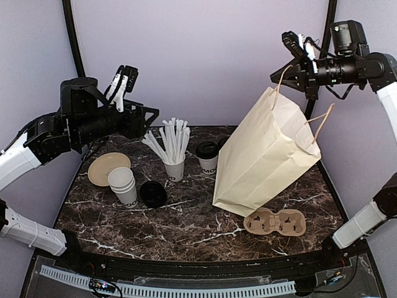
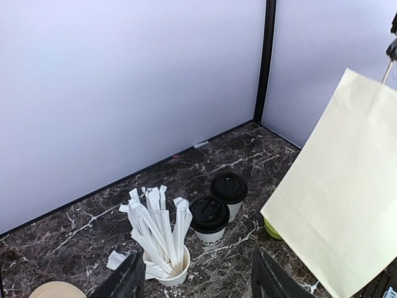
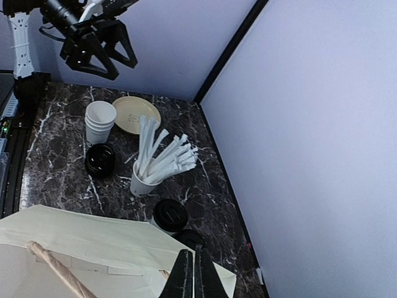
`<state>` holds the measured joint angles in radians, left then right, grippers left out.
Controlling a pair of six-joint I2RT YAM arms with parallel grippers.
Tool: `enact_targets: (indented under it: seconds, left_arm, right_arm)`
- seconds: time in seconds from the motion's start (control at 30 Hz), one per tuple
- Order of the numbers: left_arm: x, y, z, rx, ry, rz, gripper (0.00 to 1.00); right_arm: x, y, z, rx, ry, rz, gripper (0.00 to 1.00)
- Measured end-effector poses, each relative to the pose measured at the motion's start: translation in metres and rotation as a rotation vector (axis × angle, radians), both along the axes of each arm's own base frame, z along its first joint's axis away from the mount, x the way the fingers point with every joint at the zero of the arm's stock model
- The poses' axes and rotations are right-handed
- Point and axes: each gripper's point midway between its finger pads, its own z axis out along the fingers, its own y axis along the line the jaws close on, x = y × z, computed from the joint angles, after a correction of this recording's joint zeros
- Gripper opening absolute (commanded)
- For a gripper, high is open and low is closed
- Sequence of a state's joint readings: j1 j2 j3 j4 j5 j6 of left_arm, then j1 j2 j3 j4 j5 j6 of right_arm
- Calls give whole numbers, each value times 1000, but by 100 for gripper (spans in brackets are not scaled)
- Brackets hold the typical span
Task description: Pack the takeout coffee
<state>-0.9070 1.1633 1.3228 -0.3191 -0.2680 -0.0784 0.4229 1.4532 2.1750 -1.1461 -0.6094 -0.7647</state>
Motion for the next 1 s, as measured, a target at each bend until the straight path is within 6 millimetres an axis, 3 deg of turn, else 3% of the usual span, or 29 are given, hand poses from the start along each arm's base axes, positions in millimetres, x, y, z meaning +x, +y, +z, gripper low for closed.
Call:
enact_targets:
  seconds: [0.2,0.5,0.7,1.0]
  left_arm:
    - [-6,17,19,-42,-41,35,60]
    - [-2,15,-7,4,-8,41,60]
    - [-1,16,-11,10,-2,46,60]
    - [1,20,-16,17,4,58,61]
  right_arm:
    - [-16,39,-31,-27,115,107,0]
    - [-35,107,-77,-104,218,244,0]
    - [-40,126,-103,-146,258,258,0]
    - [-29,152,-134,-197,293,196,0]
